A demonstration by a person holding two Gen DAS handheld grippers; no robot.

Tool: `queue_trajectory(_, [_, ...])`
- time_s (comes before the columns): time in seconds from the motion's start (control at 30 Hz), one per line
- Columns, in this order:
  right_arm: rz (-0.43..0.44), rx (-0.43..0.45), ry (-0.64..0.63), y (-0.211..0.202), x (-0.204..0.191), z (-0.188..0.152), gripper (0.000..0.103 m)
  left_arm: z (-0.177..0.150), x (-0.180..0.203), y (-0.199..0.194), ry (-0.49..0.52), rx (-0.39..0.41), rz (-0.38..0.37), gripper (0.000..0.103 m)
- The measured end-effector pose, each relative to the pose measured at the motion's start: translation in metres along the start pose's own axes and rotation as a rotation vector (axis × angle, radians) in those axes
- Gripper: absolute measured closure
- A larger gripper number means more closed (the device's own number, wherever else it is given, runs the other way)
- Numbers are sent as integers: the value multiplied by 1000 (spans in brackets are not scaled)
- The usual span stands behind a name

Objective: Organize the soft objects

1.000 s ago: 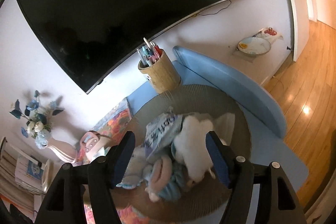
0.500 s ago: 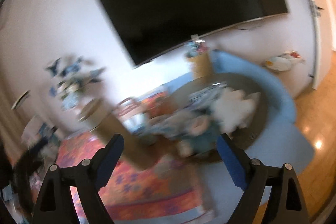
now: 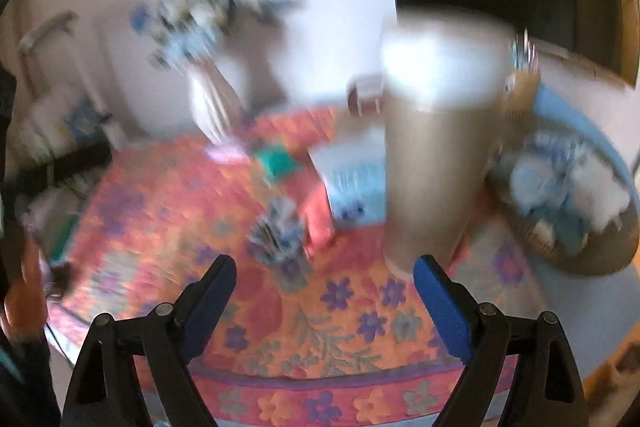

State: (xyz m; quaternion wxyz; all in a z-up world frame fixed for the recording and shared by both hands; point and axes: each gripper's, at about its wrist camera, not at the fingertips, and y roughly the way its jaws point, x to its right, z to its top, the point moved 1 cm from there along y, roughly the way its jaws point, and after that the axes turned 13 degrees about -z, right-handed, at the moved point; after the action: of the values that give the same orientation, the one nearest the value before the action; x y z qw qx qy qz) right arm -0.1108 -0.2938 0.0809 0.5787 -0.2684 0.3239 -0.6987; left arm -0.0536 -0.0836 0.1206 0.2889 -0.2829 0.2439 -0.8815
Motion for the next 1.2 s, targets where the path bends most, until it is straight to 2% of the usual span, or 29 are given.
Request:
queue_trajectory(0.03, [3,-40,29,13,1,-1,20,-9,-3,25,6,-58,-23,11])
queue_trajectory(0.1, [90,-136,140,40,10,-4,35,-22,-4,63,20,-143,-65,11])
queue_trajectory(0.13, [135,-171,196,51,15,-5,35,-28,-2,79,31,-187,-66,11])
queue_trajectory(0.2, [148,-196,287,68,23,-8,35,-34,6,107,84,-244,-34,11])
queue_trajectory(0.37, [159,-158,372,80,21,-4,35,-30,16,140,171,-273,44,12])
queue_trajectory(0.43, [156,-165,393,89,18,-1,35,-28,17,146,201,-271,71,21])
queue_trajectory(0.47, [146,-167,404,89,18,1,35,-29,16,147,208,-274,77,37])
queue_trajectory(0.5, [139,-170,411,91,19,1,35,-29,13,149,206,-283,84,45])
queue_trajectory(0.57, [130,-173,429,97,16,2,35,-31,2,148,198,-276,87,53])
queue_trajectory(0.7, [75,-133,421,98,5,3,35,-32,-18,124,111,-229,13,70])
queue_trajectory(0.77, [42,-110,408,99,-3,5,35,-30,-34,115,53,-203,51,74])
queue_trajectory(0.83, [13,-107,406,103,-6,6,37,-29,-53,107,-12,-184,86,74])
queue_trajectory(0.9, [-14,-103,391,107,-10,8,56,-30,-73,97,-85,-163,99,74])
queue_trajectory(0.93, [-6,-93,373,108,-13,10,62,-30,-84,89,-126,-150,92,74])
queue_trajectory(0.97, [16,-88,356,107,-17,11,75,-31,-90,84,-146,-141,83,74])
queue_trajectory(1.03, [-15,-55,285,100,-30,14,75,-33,-93,72,-164,-137,58,74])
queue_trajectory(1.1, [17,-28,233,92,-42,15,78,-35,-91,63,-148,-147,44,73])
queue_trajectory(1.13, [52,-20,212,87,-47,15,78,-36,-90,59,-140,-150,41,69])
queue_trajectory(1.17, [70,-20,205,84,-50,15,78,-39,-88,54,-137,-151,37,59])
queue_trajectory(1.2, [121,-27,204,80,-52,15,78,-39,-88,52,-138,-151,33,55])
